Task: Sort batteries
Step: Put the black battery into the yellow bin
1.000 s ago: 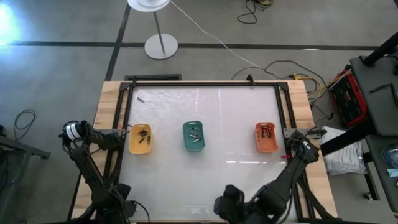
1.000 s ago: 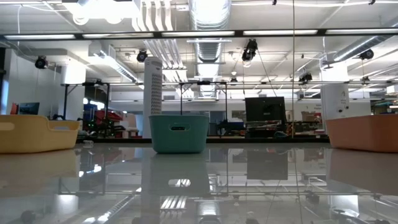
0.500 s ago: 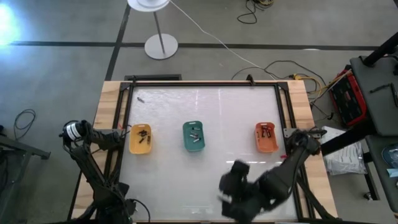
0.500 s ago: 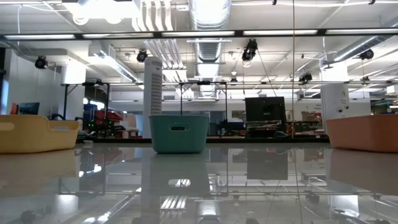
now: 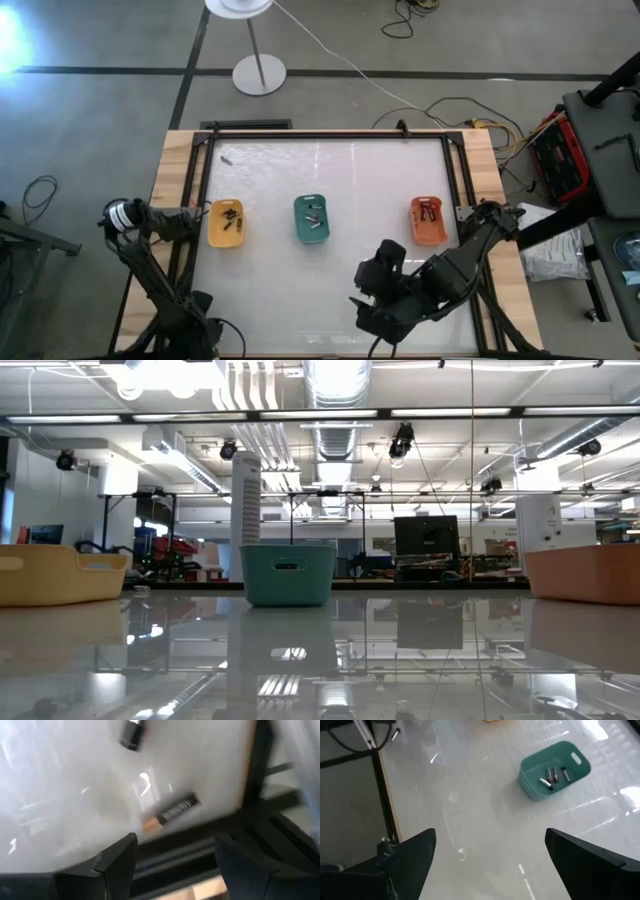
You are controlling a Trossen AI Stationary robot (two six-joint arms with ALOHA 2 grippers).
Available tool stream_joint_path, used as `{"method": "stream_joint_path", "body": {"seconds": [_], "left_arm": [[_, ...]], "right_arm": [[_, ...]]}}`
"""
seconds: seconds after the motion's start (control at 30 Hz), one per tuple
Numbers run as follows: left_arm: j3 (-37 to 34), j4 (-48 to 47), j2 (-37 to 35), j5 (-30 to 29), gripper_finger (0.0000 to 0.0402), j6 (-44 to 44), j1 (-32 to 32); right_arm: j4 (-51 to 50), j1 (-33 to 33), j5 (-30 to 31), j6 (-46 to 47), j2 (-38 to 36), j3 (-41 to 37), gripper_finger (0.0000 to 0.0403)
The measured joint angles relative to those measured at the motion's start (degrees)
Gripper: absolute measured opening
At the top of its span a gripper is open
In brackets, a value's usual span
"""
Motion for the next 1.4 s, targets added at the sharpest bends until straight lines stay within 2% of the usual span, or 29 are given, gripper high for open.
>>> {"method": "stream_joint_path", "body": {"seconds": [0.23, 0.37, 0.47, 0.6, 0.77, 0.83, 1.03, 1.13, 1.23, 1.4], "left_arm": [[-0.10, 0.50, 3.34, -0.13, 0.0242, 0.56, 1.18], [-0.09, 0.48, 3.32, -2.22, 0.0240, 0.96, 1.17], [-0.11, 0.28, 3.28, -4.73, 0.0222, 1.07, 1.58], [-1.77, 1.12, 3.09, -8.06, 0.0160, -0.72, 1.69], [-3.76, 1.53, 2.91, -8.81, 0.0044, -0.15, 1.95], [-3.85, 1.48, 2.71, -8.78, 0.0016, 0.81, 2.51], [-4.43, -0.83, 0.43, -9.93, 0.0014, 0.40, 3.81], [-5.05, -3.38, -2.56, -14.47, 0.0006, -3.85, 4.80], [-5.02, -6.44, -6.59, -17.91, 0.0005, -10.30, 6.78], [-4.42, -11.07, -15.78, -17.62, 0.0003, -15.33, 12.04]], "right_arm": [[-2.42, -0.31, 0.01, -2.15, -0.05, 0.00, 0.0368], [-3.20, 0.68, 0.02, -1.12, -0.07, 0.00, 0.0368], [-3.27, 1.57, 0.00, -0.21, -0.07, 0.00, 0.0368], [-4.46, 2.98, -1.48, 1.92, -0.03, -0.01, 0.0368], [-7.82, 5.30, -1.75, 8.23, -0.02, -0.02, 0.0368], [-7.69, 6.34, -1.66, 9.63, -0.02, -0.02, 0.0368], [-7.73, 9.41, -3.30, 12.45, -0.03, -0.02, 0.0368], [-7.74, 11.43, -7.16, 13.75, -0.65, -0.09, 0.0368], [-7.74, 13.91, -8.30, 14.87, -1.91, -0.09, 0.0368], [-7.72, 15.41, -8.93, 14.77, -3.62, -0.09, 0.0368]]}}
